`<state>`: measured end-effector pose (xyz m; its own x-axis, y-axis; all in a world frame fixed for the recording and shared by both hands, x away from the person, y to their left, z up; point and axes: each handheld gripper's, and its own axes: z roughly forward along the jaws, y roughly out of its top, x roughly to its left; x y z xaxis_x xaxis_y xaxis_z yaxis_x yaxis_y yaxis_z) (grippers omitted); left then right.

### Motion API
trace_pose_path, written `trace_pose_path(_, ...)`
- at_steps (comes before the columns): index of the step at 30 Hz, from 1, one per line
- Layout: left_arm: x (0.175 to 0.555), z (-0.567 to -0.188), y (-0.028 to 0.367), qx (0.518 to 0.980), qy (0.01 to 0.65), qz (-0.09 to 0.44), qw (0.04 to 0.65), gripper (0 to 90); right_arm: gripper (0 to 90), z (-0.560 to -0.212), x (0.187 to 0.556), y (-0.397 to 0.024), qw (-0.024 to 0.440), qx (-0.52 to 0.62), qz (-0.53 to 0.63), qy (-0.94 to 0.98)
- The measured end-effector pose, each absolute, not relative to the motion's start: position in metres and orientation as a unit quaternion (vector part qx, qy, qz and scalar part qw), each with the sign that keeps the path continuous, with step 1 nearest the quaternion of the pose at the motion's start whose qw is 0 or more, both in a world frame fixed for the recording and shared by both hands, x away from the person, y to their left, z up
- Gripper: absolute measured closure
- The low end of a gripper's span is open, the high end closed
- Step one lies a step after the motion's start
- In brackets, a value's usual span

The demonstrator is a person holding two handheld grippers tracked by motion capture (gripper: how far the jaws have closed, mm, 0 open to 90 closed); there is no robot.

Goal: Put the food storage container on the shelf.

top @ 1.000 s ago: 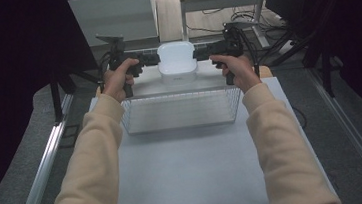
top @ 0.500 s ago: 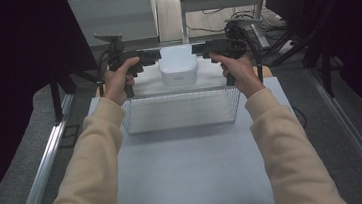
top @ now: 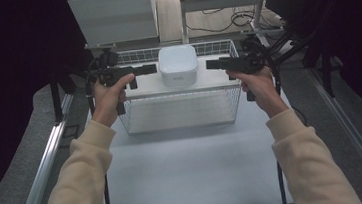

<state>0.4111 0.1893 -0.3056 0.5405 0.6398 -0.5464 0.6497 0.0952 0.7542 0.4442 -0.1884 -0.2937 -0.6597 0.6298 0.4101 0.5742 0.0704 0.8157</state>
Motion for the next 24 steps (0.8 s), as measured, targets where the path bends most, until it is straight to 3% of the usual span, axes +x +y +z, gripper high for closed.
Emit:
trace_pose_path(7,0.375,-0.318,0.199,0.683,0.464,0.014,0.564,28.0,24.5,-0.309,0.418,-0.21,0.061,0.396,0.535,0.743)
trace_pose_path(14,0.331,-0.348,0.207,0.7,0.453,0.046,0.55,26.9,23.2,-0.34,0.367,-0.235,0.108,0.373,0.515,0.765)
trace_pose_path(24,0.287,-0.415,0.203,0.728,0.458,0.065,0.506,25.6,22.9,-0.398,0.317,-0.261,0.109,0.384,0.492,0.774)
